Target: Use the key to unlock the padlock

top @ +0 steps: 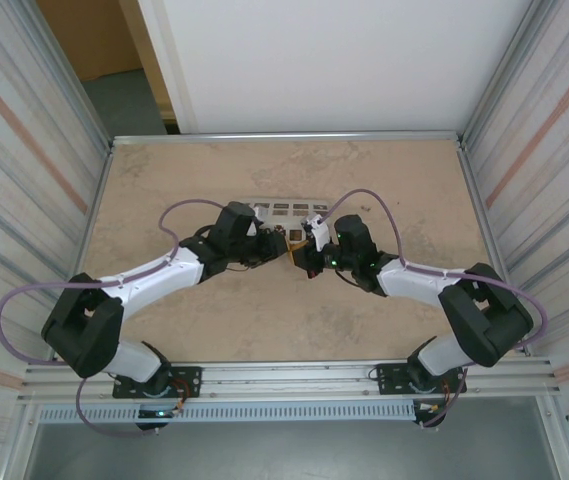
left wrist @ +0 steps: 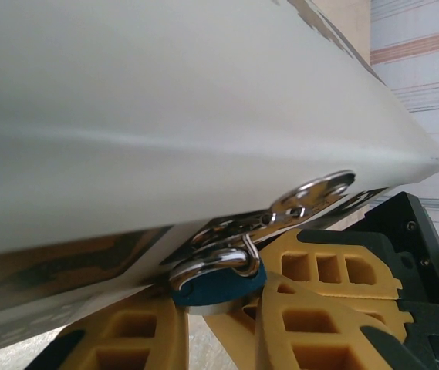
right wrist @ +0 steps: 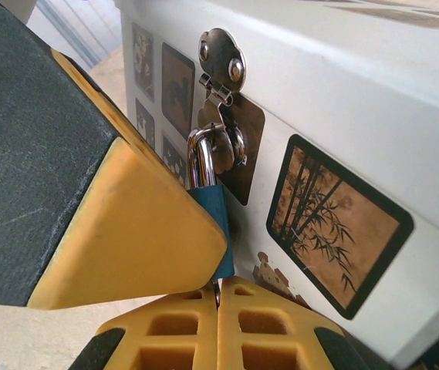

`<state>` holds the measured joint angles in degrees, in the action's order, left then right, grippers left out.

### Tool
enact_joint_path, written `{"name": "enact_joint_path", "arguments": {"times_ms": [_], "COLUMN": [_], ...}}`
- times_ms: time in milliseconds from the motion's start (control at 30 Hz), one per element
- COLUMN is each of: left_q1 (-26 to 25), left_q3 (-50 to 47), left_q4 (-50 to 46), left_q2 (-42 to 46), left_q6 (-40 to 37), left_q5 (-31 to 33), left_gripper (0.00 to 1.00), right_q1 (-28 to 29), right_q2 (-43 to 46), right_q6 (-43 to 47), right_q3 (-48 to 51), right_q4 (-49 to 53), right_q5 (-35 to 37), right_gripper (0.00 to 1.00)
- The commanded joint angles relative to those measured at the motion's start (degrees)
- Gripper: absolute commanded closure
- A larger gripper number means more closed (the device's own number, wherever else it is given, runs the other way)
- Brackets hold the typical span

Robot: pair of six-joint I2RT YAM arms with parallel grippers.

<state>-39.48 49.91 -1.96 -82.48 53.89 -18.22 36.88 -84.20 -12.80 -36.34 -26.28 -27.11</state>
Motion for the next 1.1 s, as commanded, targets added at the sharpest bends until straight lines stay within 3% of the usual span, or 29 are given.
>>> {"name": "enact_joint_path", "arguments": {"times_ms": [0,1067], "left_q1": [-3.05,-4.81], "left_q3": [0.97,-3.96], "left_q4": [1.45,13.2], "left_q2": [0.92,-8.15], "left_q6": [-0.8,1.98], "left_q5": [-9.58,-9.16], "left_gripper": [0.85,0.83], "right_q1": [1.24,1.7], "right_q2": [0.4,-1.15], "right_q6": [1.24,-2.31], "right_q3": [-6.39,7.86], "right_q4": [-11.43,-12.77], "right_q5": [-3.41,2.82], "right_gripper": [1.0,1.0]}}
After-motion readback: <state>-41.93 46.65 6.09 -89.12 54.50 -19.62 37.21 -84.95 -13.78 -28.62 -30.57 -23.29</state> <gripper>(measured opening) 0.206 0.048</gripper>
